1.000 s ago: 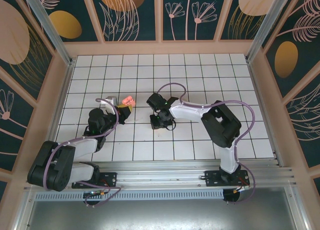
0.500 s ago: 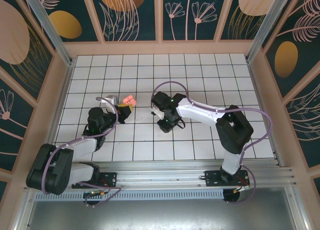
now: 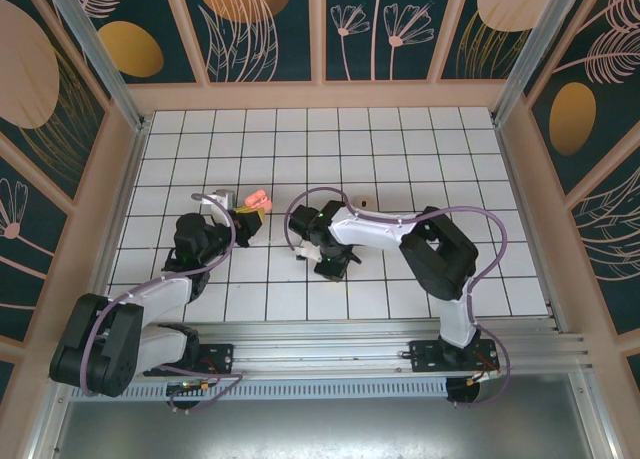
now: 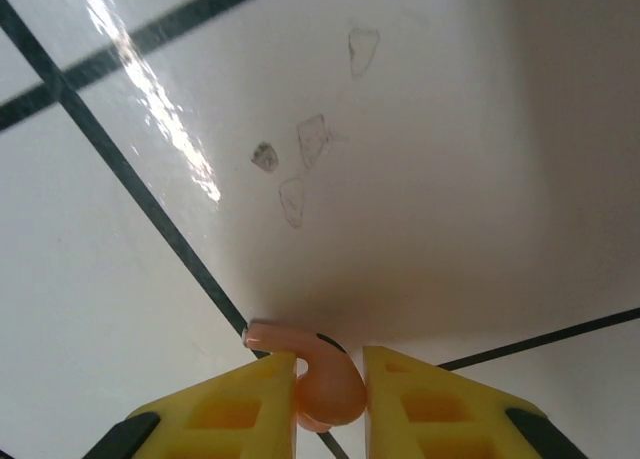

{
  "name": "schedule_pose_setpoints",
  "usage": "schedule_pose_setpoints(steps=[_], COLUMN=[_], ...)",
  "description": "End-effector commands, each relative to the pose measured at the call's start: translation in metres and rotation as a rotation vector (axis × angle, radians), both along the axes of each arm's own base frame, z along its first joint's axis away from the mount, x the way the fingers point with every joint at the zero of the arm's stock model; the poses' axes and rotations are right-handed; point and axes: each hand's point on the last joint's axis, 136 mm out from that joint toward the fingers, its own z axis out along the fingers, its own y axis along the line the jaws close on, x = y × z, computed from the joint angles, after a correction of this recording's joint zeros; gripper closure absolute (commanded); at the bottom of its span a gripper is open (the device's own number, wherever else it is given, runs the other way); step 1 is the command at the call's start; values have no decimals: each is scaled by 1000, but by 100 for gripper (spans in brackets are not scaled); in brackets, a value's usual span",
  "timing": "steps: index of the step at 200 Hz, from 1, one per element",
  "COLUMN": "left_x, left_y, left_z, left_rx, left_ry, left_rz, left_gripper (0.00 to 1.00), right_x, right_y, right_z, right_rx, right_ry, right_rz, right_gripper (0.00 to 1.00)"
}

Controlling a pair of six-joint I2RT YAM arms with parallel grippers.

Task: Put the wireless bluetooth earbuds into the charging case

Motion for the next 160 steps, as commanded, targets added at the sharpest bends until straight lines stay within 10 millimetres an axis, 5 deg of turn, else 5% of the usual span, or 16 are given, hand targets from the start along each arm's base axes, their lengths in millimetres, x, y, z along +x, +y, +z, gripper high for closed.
schedule_pose_setpoints(steps=[1,36,72,100,131,160], left_x=[4,4,5,6,7,6], left_y=[0,1,1,1,0,-1], left_z=[17,17,19,20,22,23], left_rx=[5,13,22,32,29,24], left_ry=[-59,-61,-67,-73,-76,-76], left_rz=[-2,0,2,3,-6,-14], left_gripper=[85,85,85,85,85,85], right_x=[4,11,19,32,15,8], right_y=[4,10,20,14,1,-4], right_z=[-2,3,45,77,78,70], right_rx=[-13,13,135,233,276,345], right_ry=[-6,-38,-75,-106,17,82], right_rz=[68,40,-127,-539,-1038,-1272], right_gripper=[78,69,64,65,65,63])
